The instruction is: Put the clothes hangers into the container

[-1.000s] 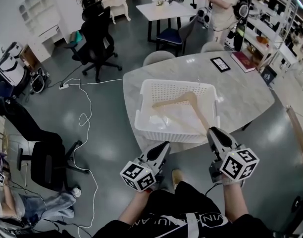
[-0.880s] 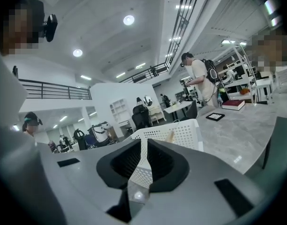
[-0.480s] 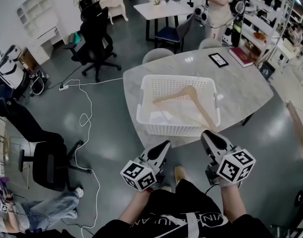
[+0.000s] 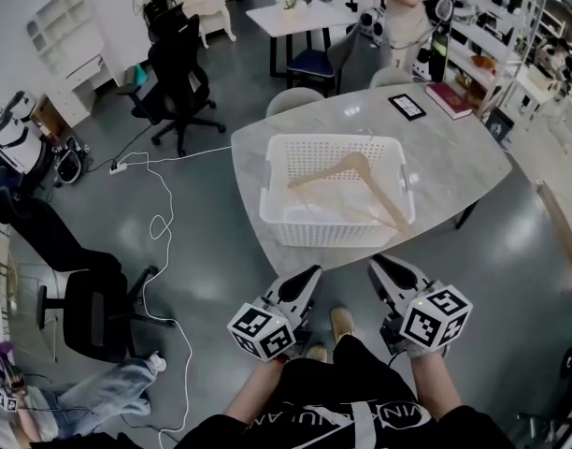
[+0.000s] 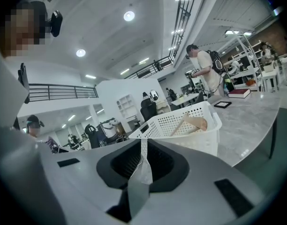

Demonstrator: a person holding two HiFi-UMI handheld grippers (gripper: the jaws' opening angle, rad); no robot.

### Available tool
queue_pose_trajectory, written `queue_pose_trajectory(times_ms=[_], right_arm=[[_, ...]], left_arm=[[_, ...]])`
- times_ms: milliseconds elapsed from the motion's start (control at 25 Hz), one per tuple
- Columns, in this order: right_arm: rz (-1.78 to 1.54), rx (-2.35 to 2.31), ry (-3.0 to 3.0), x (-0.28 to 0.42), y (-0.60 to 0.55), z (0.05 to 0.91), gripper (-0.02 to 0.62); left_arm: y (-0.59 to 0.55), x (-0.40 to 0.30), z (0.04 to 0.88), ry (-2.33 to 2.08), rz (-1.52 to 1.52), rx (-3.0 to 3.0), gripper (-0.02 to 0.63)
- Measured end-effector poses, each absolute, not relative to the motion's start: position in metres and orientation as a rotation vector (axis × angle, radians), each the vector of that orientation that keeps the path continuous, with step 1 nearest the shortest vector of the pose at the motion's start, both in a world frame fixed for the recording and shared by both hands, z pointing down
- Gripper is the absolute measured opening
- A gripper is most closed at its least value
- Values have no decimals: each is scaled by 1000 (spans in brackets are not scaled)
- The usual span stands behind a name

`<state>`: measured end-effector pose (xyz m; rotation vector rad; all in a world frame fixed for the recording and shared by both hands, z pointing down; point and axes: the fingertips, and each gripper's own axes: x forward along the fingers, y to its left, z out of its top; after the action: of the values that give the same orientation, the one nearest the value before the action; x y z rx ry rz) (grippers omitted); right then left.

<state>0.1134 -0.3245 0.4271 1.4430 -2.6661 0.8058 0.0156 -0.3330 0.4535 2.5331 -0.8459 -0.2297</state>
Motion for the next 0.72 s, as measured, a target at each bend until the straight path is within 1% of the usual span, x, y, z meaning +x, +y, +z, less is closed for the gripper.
queue_pose_trajectory(times_ms=[440, 720], right_arm=[[873, 1438, -2637, 95, -283, 448, 58], [875, 1438, -2648, 96, -268, 446, 58]], left_arm=[[-302, 15, 466, -790, -186, 2523, 11], [-288, 23, 458, -764, -182, 2553, 11]])
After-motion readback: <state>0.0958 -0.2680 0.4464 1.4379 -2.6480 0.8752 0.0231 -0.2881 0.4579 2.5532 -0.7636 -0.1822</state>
